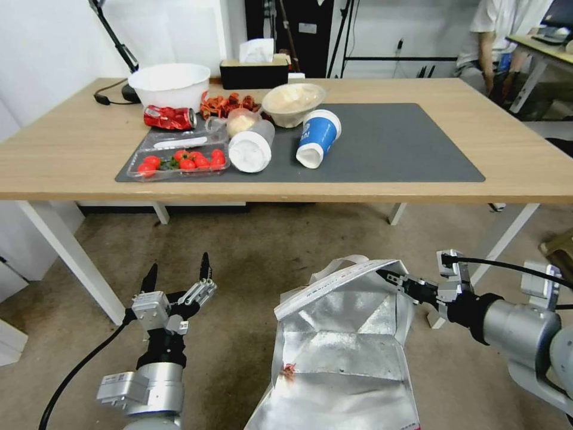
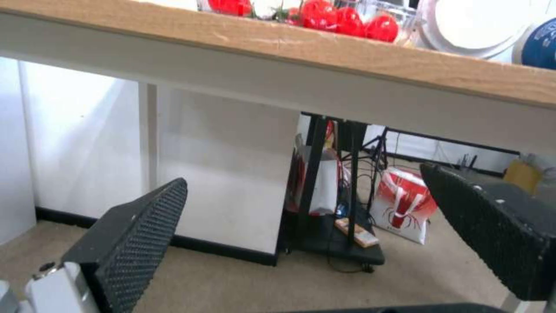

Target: Pick up the food delivery bag from the floor and place it on the table.

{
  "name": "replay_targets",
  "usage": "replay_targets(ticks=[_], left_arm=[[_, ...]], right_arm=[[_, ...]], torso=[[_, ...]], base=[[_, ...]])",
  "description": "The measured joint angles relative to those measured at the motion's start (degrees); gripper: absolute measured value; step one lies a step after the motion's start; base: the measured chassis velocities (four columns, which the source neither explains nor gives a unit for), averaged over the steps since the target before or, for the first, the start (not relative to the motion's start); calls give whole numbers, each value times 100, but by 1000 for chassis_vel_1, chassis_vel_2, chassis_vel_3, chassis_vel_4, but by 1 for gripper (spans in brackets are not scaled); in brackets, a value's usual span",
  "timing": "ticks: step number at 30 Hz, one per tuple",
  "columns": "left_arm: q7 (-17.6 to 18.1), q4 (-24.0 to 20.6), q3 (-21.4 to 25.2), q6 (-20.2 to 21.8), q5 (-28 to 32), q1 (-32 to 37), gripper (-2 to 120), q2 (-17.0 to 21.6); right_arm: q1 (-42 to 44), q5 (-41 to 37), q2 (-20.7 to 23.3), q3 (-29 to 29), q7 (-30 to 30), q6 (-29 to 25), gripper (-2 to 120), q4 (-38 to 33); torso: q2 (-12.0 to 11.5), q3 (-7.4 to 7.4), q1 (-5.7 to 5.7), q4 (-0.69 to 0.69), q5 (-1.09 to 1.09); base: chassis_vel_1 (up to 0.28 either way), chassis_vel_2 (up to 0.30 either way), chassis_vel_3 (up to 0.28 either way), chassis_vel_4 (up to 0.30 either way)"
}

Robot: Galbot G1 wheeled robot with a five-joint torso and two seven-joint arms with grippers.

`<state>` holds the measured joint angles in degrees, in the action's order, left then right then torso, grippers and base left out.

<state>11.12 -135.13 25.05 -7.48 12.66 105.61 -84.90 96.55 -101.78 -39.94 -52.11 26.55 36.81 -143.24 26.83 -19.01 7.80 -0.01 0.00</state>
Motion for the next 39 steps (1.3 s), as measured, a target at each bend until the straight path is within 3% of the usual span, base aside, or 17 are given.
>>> replay_targets(ticks=[39], left_arm=[[-22,-35,3,6,28,15,100,32]], right_arm=[[-24,-23,58,-9,22,8,0,0]], torso=[[916,-566,351,-1,0]], base=[[0,0,0,0]])
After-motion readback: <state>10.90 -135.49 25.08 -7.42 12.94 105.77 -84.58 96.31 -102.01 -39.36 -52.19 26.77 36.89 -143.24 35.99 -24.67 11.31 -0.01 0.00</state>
